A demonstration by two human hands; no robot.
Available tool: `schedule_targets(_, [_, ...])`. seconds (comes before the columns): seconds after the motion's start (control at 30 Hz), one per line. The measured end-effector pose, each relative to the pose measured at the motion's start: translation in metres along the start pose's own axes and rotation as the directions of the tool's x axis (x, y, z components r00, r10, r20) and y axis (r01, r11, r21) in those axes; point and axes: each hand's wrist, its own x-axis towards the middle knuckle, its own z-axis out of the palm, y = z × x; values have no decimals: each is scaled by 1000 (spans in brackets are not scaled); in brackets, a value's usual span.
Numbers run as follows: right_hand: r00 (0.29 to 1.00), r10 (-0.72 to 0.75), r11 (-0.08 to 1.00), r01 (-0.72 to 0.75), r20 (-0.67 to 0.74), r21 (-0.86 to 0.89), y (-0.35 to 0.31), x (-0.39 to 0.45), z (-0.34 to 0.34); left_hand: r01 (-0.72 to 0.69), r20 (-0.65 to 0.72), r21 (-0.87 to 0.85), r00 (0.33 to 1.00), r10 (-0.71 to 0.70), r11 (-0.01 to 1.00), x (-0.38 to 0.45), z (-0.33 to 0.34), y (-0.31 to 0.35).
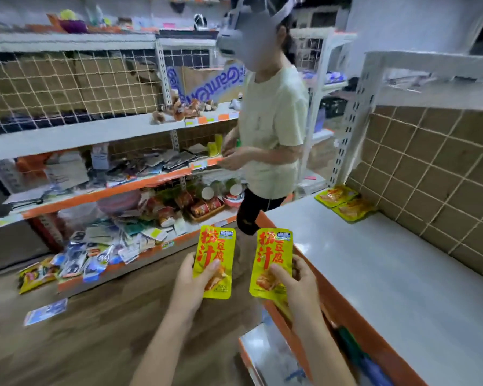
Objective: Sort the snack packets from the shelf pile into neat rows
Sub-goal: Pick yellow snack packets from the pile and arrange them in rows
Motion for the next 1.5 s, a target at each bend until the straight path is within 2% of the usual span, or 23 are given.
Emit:
schedule_targets(0.23, [973,-8,999,16,-229,32,-9,54,-3,18,282,45,959,-30,999,94,53,5])
schedule_targets(0.33, [938,-50,999,48,-342,-16,-16,80,-21,21,376,65,926,-44,998,129,90,3])
schedule_targets(0.47, [865,-102,994,71,-491,-81,-29,125,-60,-37,522,186,850,-67,982,175,149,6])
schedule_targets(0.67, [749,-108,978,-40,-653,-207,-28,199,-91,-163,631,291,774,-61,943,231,227,1])
schedule_targets(0.83, [709,-147,927,-144,-689,-346,-39,227,-85,-266,714,298,699,-30,917,261,284,-11])
schedule_targets(0.97, [720,-175,830,-260,-671,-494,-47,235,-80,-455,762,393,647,-7,799,270,302,-22])
schedule_targets(1.0, [720,-172,796,-301,-673,-525,-46,236,-79,-551,778,423,627,23,719,271,302,-26])
schedule_targets(1.07, [712,-175,714,-384,-680,-585,-44,236,-72,-731,803,498,592,70,467,273,301,-33])
schedule_targets(1.1, [698,-169,691,-420,-696,-589,-41,236,-70,-764,800,537,595,70,359,273,300,-34])
schedule_targets(1.17, [661,-182,619,-498,-728,-607,-32,239,-68,-788,800,563,595,72,250,271,297,-33])
schedule_targets(1.27, [609,-260,443,-615,-750,-653,-24,241,-63,-833,837,515,539,90,200,275,296,-34])
schedule_targets(1.37, [539,-347,428,-637,-767,-641,-15,241,-59,-849,878,436,474,68,298,282,294,-39])
schedule_targets(1.43, [557,-348,407,-635,-754,-657,-11,239,-59,-869,917,335,390,86,365,285,289,-43])
schedule_targets(1.5, [595,-349,381,-616,-724,-690,-9,237,-59,-909,952,227,283,116,350,288,285,-48])
